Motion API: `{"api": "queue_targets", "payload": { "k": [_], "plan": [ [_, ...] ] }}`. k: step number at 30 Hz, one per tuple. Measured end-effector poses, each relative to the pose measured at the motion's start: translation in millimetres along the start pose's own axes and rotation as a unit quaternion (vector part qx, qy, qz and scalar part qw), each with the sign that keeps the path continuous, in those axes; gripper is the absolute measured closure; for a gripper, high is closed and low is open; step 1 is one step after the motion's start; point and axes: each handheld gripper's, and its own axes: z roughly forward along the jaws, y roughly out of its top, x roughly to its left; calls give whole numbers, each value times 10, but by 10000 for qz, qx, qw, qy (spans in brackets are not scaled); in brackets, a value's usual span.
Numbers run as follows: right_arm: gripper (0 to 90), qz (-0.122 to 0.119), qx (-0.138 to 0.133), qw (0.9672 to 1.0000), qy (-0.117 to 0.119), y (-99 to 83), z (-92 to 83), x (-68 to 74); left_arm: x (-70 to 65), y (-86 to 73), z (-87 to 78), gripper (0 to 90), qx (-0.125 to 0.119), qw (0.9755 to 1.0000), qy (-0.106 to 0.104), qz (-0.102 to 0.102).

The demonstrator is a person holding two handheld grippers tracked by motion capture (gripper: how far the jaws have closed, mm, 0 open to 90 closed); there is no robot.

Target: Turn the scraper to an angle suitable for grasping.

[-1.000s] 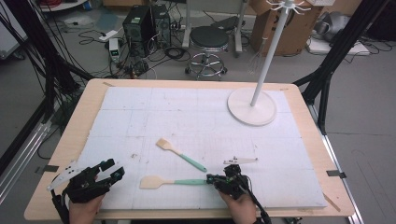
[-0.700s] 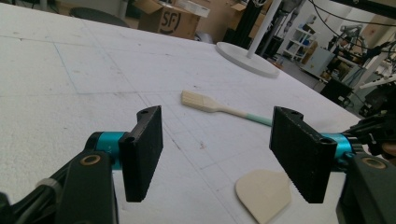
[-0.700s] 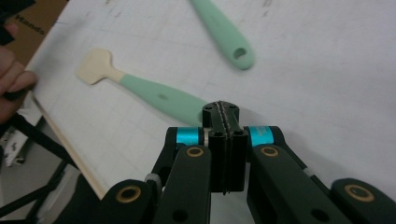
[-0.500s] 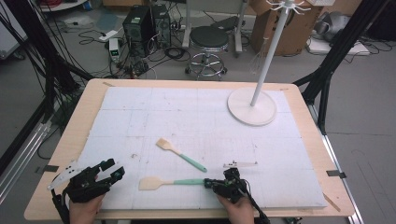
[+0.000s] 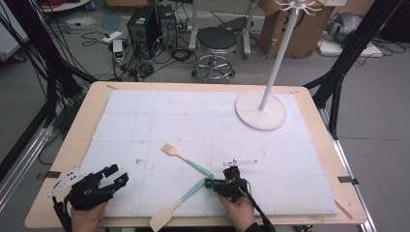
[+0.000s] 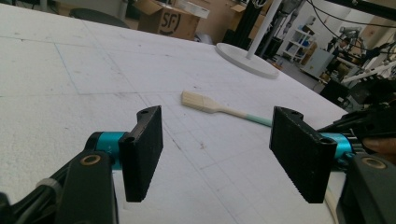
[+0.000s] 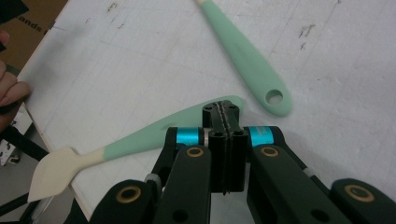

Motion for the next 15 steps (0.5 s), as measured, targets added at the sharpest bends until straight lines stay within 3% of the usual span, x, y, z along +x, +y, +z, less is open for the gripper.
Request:
{"api": "queue_targets", "payload": {
  "k": [15],
  "plan": [
    [900, -9, 55, 10000, 22, 47, 38, 2, -1, 0, 5, 355, 12, 10000, -4, 22]
  ]
}}
